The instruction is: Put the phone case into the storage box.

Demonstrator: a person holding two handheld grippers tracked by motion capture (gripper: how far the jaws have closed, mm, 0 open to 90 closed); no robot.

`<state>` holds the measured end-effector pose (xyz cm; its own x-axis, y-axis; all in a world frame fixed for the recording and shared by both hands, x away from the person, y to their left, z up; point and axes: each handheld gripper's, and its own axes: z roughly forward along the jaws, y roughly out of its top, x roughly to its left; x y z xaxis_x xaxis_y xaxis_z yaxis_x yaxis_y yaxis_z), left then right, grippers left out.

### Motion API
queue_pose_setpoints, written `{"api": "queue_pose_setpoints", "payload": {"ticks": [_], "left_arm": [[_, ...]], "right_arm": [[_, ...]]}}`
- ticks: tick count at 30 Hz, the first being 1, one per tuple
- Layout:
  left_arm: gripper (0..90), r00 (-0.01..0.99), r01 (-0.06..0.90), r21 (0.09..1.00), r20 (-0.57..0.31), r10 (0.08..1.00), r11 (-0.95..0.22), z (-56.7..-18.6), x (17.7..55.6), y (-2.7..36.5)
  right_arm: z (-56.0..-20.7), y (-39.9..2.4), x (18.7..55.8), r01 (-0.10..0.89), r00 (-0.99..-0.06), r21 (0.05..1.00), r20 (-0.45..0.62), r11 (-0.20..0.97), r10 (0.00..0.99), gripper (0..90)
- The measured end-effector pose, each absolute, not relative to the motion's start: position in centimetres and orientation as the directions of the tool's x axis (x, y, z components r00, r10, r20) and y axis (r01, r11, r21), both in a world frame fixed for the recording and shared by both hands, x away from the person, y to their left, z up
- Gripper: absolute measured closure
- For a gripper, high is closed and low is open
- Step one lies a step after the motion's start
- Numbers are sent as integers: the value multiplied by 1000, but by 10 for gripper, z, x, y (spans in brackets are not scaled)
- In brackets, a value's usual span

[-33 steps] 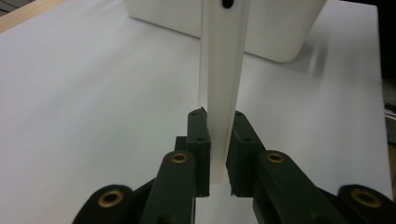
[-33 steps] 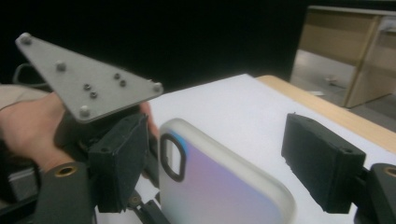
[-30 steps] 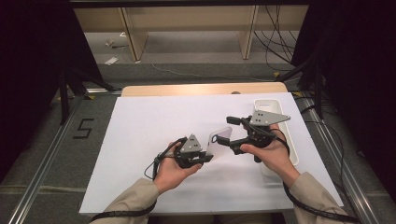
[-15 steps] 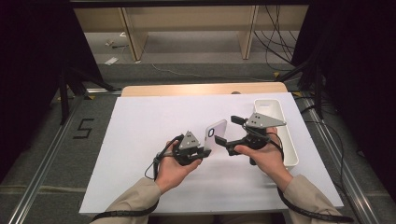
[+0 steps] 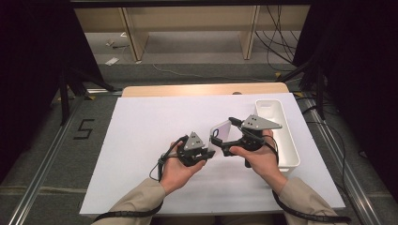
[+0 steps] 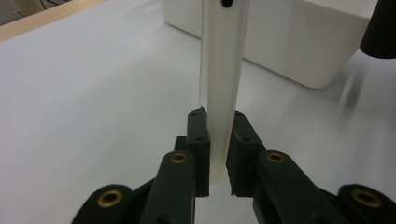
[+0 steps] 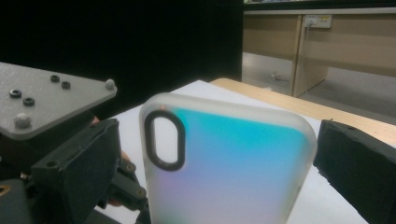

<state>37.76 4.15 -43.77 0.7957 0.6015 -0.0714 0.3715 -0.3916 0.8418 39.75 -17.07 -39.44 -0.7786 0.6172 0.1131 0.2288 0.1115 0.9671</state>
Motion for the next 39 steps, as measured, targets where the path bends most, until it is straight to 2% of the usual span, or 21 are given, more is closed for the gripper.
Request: {"api": "queue_pose_setpoints", "payload": {"ticks": [6, 11, 15, 18, 35, 39], "left_arm": [[809, 793, 373, 844, -73, 605, -386, -438, 378, 40], [808, 792, 372, 846, -73, 606, -383, -437, 377, 40], [809, 793, 373, 845, -77, 604, -382, -438, 377, 39], [809, 793, 372, 848, -80, 604, -377, -437, 377, 39], [799, 796, 353, 856, -62, 602, -377, -436, 377, 40], [725, 801, 333, 860, -42, 597, -387, -435, 376, 40]], "right_arm": [[-394, -167, 398, 237, -765, 967, 129, 89, 631, 74], [-396, -164, 397, 236, -759, 967, 124, 93, 639, 82], [-396, -163, 397, 234, -739, 969, 129, 73, 662, 154], [-396, -163, 396, 233, -732, 970, 129, 69, 669, 176], [-394, -164, 395, 215, -736, 974, 117, 67, 666, 189], [-392, -165, 395, 199, -738, 977, 96, 79, 668, 190]]}}
